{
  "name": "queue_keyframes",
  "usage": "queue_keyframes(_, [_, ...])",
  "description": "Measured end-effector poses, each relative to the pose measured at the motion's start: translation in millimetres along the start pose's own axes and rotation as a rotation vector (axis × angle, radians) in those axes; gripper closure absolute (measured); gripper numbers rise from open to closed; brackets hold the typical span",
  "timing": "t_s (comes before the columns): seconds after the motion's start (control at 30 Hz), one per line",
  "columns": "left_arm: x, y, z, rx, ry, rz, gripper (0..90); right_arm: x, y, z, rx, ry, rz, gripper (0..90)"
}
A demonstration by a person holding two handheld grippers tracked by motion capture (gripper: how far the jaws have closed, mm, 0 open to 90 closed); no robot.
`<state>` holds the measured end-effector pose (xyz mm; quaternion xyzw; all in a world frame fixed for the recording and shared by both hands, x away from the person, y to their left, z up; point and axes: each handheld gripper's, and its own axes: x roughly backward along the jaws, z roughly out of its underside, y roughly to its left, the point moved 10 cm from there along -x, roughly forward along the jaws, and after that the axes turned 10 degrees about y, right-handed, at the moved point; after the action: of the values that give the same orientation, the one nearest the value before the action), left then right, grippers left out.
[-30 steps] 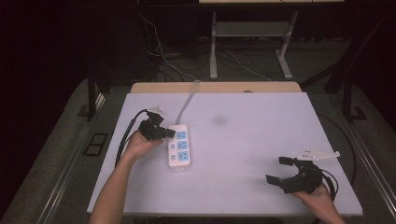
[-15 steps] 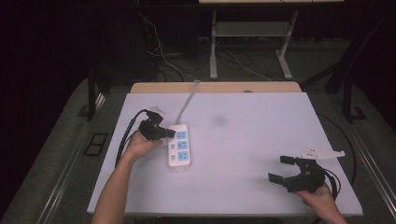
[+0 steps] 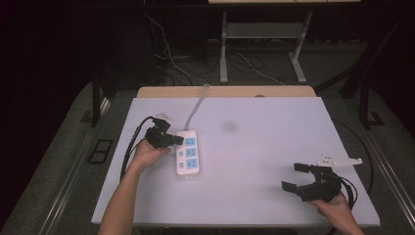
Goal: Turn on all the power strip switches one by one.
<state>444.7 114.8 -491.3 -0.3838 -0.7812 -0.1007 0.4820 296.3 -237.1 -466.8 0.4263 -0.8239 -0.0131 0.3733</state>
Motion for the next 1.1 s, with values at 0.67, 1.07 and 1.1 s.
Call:
queue_keyframes(0.67, [25.3, -2.5, -11.0, -0.016, -0.06, -0.033, 89.1, -0.6, -2.0, 0.7, -0.004, 0.001, 0.015, 0.7])
queue_keyframes(1.07, [59.9, -5.9, -5.4, 0.018, -0.153, -0.046, 60.0, -0.1, -1.4, -0.3, -0.008, -0.006, 0.009, 0.7])
queue_keyframes(1.1, [63.2, -7.7, -5.1, 0.026, -0.173, -0.037, 56.6, 0.0, -1.3, -0.5, -0.008, -0.007, 0.008, 0.7])
